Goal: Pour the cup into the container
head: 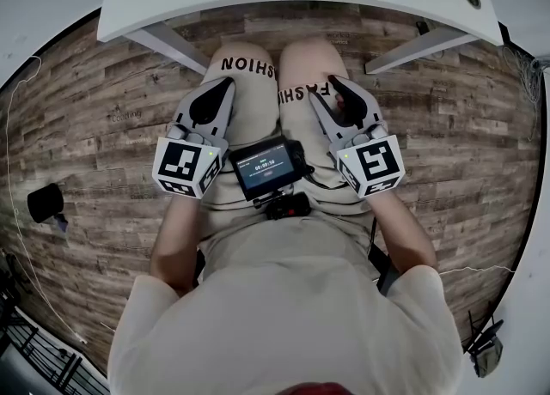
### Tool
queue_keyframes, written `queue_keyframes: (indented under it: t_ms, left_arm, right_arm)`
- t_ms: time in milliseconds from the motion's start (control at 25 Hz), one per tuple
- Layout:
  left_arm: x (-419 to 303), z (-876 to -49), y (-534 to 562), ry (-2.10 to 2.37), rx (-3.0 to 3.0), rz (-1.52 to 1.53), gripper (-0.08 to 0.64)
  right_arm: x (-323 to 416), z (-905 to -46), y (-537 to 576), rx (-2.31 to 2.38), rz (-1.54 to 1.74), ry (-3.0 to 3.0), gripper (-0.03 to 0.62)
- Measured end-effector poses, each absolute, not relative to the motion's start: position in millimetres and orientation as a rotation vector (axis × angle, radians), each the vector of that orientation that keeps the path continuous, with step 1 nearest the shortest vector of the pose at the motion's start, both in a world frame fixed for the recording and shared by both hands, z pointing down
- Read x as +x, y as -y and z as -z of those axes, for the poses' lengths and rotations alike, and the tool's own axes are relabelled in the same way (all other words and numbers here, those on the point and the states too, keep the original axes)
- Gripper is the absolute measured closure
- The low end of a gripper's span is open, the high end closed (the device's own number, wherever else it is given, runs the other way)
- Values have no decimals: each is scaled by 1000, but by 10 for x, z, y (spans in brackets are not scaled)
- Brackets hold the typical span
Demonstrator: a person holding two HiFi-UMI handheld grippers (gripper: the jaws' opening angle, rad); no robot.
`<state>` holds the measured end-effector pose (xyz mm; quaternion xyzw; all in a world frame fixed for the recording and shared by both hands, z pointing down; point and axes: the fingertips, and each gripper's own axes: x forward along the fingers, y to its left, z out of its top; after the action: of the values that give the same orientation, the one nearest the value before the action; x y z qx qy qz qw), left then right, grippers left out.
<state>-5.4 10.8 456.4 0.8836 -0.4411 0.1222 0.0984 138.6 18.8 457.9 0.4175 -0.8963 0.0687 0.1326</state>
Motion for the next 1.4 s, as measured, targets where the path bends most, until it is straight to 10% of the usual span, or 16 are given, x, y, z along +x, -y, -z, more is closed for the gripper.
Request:
queue_keyframes:
  t_ms: [1400]
  left_arm:
    - [-49, -4551, -111, 1305, 2617, -371, 549]
  right_arm:
    - [1373, -4570, -190, 1194, -195, 2604, 428]
